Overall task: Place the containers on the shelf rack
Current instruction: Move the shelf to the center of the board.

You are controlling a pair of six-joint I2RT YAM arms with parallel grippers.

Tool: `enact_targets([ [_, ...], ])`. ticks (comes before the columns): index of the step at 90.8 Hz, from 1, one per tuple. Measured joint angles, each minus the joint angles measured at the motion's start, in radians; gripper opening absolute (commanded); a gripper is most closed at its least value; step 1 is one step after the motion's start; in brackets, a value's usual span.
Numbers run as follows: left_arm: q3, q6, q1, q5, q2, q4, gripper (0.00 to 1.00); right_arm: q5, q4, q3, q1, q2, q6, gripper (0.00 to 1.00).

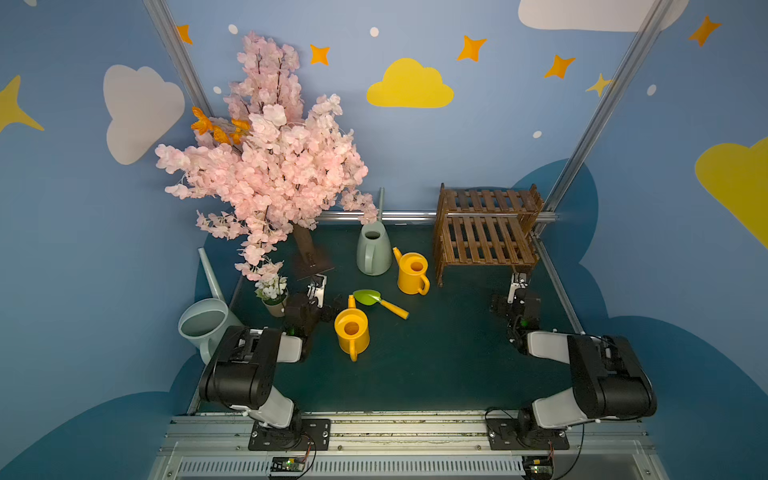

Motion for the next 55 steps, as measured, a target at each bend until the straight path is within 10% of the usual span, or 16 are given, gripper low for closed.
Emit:
enact_targets([
  [55, 0.0, -0.019, 0.042, 0.046, 0.002, 0.003, 1.0, 0.0, 0.0, 0.0, 0.0, 0.0, 0.0, 0.98],
])
